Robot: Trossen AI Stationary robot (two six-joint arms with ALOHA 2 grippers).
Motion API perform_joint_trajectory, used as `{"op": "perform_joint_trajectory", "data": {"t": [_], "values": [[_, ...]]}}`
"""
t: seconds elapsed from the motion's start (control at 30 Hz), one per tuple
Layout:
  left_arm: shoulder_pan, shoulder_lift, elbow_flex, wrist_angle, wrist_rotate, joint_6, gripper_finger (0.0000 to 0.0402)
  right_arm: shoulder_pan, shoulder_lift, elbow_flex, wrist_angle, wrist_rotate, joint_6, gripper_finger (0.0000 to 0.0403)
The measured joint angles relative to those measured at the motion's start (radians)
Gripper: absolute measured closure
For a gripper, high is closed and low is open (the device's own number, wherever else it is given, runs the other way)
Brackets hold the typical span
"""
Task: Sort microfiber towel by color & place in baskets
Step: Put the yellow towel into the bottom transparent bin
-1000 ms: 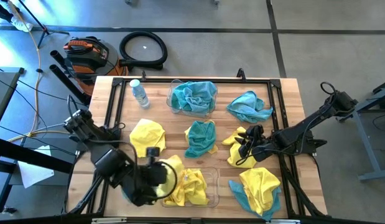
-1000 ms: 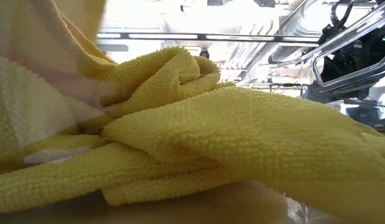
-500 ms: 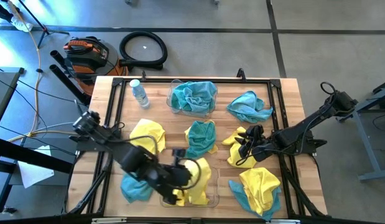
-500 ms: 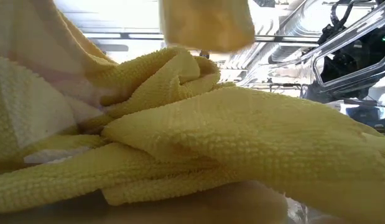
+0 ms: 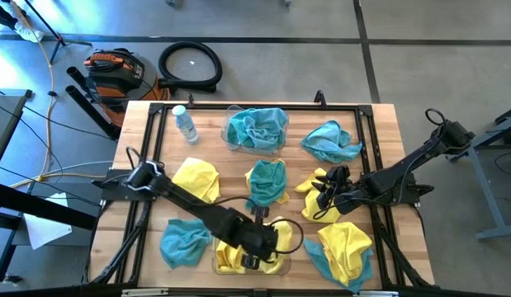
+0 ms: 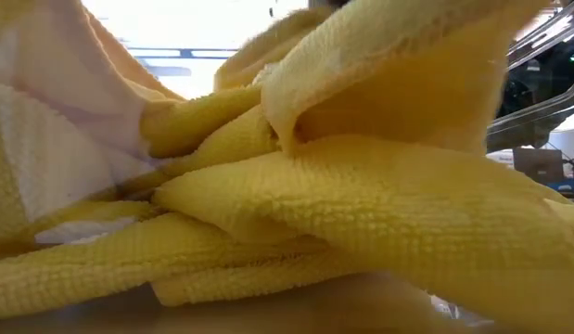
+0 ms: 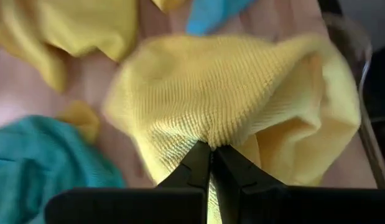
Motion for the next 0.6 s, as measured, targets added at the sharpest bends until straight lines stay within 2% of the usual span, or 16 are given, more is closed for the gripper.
{"op": "perform_joint_trajectory", "data": {"t": [0.27, 0.43, 0.6], "values": [[0.031, 0.081, 0.000, 0.068, 0.131, -0.038, 0.0401, 0.000, 0.000, 0.000, 0.000, 0.016, -0.015, 0.0277], [0.036, 0.115, 0.001, 0.107, 0.152, -0.047, 0.0401, 0.000, 0.000, 0.000, 0.000, 0.020, -0.014, 0.0277], [0.046, 0.129, 0.001, 0.096, 0.186, -0.144, 0.0394, 0.000, 0.000, 0.000, 0.000, 0.019, -0.014, 0.0277]]}}
